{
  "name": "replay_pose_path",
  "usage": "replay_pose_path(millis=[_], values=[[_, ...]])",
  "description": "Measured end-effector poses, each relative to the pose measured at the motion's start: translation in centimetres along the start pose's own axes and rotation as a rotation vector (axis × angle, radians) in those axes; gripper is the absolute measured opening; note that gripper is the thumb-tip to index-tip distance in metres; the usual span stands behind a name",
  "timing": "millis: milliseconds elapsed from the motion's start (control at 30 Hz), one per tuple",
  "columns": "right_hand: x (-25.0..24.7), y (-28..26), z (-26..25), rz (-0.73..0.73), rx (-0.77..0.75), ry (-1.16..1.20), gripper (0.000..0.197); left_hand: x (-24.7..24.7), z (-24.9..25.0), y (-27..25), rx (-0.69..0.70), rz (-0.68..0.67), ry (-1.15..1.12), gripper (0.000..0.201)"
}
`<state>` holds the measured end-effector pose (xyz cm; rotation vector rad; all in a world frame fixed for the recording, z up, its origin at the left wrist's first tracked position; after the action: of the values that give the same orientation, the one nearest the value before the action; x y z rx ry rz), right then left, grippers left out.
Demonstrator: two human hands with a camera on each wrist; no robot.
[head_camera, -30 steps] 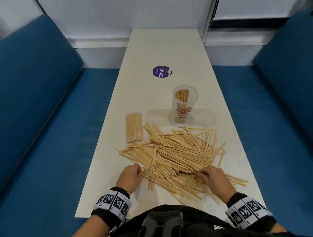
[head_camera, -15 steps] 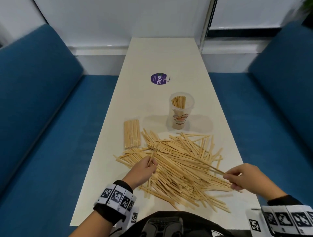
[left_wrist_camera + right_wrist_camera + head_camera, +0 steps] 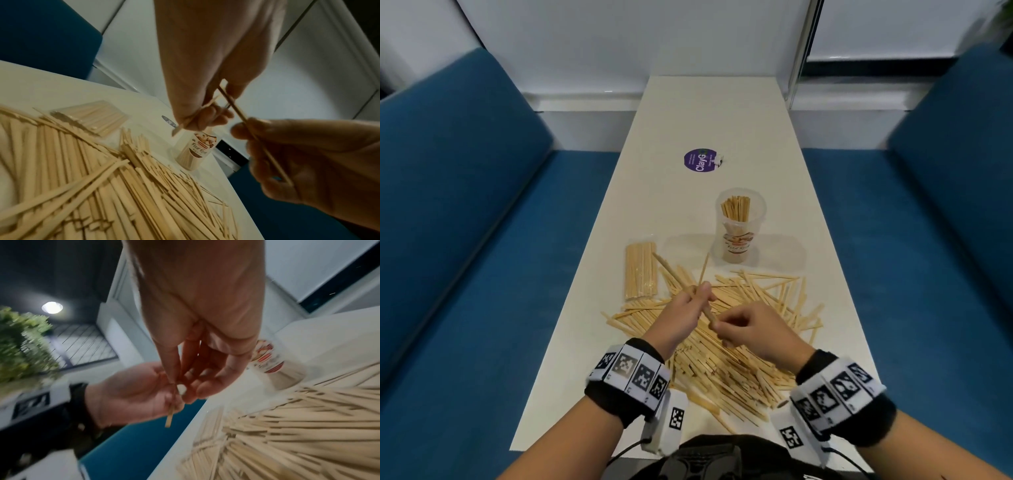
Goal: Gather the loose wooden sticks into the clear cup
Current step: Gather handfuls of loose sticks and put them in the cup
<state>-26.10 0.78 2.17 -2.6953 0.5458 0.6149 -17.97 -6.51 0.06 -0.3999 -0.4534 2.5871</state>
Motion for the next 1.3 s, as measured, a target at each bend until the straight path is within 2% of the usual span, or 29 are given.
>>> replay_pose_path(millis=[100, 167, 300, 433, 533, 700, 767, 867, 1000, 1100, 1167, 1300], values=[[2.2, 0.2, -0.6, -0.070, -0.064, -0.009, 0.015, -1.5, -0.8, 0.2, -0.018, 0.114, -0.095, 0.038], [2.9, 0.5, 0.4, -0.083, -0.048, -0.042, 0.019, -2.9, -1.7, 0.0, -0.045, 0.204, -0.151, 0.039], [3.0, 1.6, 5.0, -0.002, 0.004, -0.382, 0.042, -5.5, -4.4, -0.5, -0.135, 0.328, -0.299, 0.037], [4.5, 1.6, 6.9, -0.003, -0.040, -0.610, 0.066, -7.0, -6.5, -0.8, -0.195, 0.302, -0.303, 0.033], [5.2, 1.7, 7.2, 0.033, -0.039, -0.655, 0.059, -7.7, -6.9, -0.9, -0.204, 0.258, -0.268, 0.029], [4.1, 1.8, 7.4, 0.127, 0.098, -0.531, 0.025, -8.6, -7.2, -0.7, -0.241, 0.158, -0.203, 0.028], [3.4, 1.8, 7.2, 0.166, 0.125, -0.518, 0.020, -8.6, -7.3, -0.4, -0.251, 0.111, -0.168, 0.027], [2.2, 1.4, 6.7, 0.226, 0.159, -0.471, 0.019, -8.4, -7.3, -0.1, -0.264, 0.034, -0.097, 0.024], [0.4, 0.3, 6.9, 0.293, 0.257, -0.321, 0.036, -7.3, -7.0, 0.5, -0.239, -0.071, 0.001, 0.019], [-0.9, -0.6, 6.8, 0.355, 0.286, -0.192, 0.022, -5.9, -6.7, 0.8, -0.217, -0.136, 0.075, 0.020], [-1.5, -0.8, 6.6, 0.381, 0.279, -0.110, 0.022, -4.7, -6.3, 0.8, -0.218, -0.176, 0.083, 0.020], [-2.5, -0.5, 6.4, 0.452, 0.280, 0.170, 0.028, -1.9, -5.3, 0.6, -0.265, -0.249, 0.065, 0.036]])
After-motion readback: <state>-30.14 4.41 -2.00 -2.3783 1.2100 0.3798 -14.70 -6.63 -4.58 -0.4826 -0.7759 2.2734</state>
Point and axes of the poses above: each hand's wrist, its own y-axis towards the middle knuckle, its own x-axis out of the palm, z = x × y, the point moved 10 cm from there along y, towards the middle knuckle, and after that the axes turned 14 degrees about z, right-handed, at the moved point
